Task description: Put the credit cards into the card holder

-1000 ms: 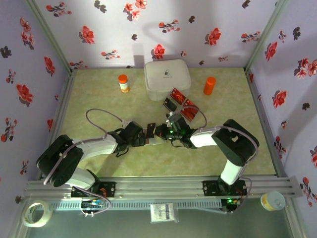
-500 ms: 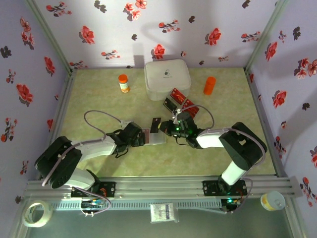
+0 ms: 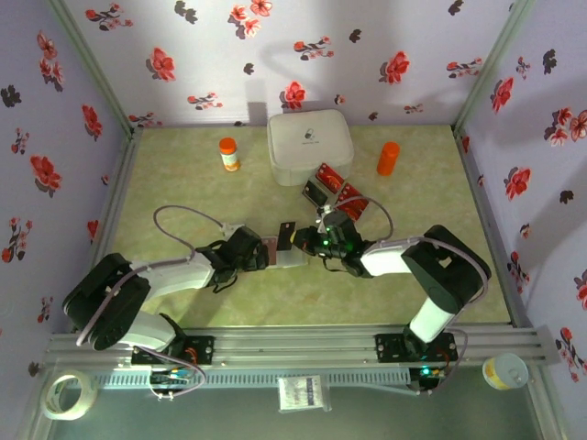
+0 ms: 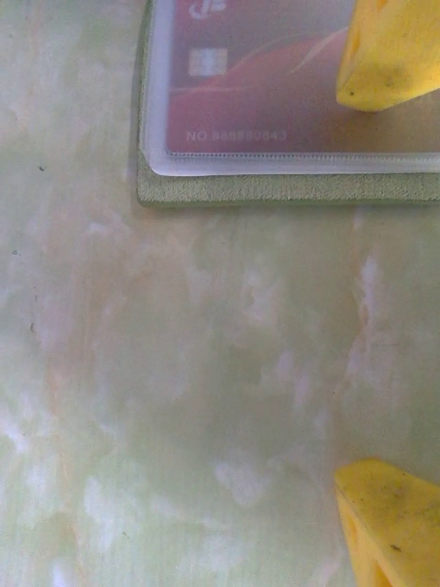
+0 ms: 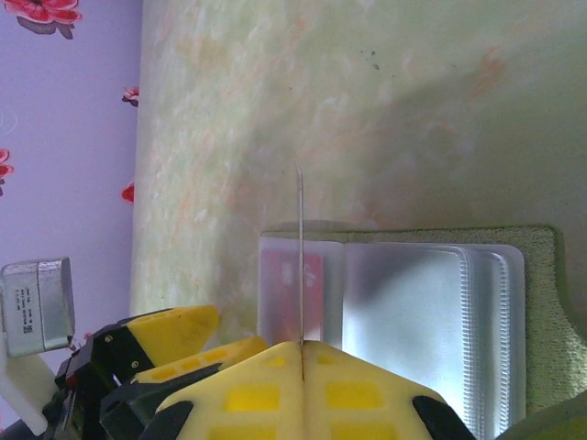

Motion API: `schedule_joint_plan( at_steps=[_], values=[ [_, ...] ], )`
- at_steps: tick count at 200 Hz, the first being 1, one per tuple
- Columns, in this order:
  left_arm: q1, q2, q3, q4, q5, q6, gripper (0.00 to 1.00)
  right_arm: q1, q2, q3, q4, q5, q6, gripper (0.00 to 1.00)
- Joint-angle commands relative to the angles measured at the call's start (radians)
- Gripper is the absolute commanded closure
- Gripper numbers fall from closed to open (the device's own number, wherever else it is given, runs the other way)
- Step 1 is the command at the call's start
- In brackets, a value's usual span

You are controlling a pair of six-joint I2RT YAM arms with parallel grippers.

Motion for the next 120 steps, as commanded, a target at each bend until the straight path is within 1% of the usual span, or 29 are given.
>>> schedule_joint_plan(
  at_steps=[1, 43, 120],
  values=[
    [0.008, 0.008, -0.043, -0.115, -0.033, -0.035, 0.00, 0.008, 0.016, -0.025, 0.016, 0.035, -0.024, 1.00],
    [0.008, 0.012, -0.043, -0.112, -0.033, -0.034, 0.00, 0.011, 0.037, -0.032, 0.043, 0.023, -0.017, 1.00],
    [0.008, 0.012, -0.045, -0.112, -0.032, -0.036, 0.00, 0.016, 0.070, -0.050, 0.149, -0.012, 0.025, 1.00]
  ],
)
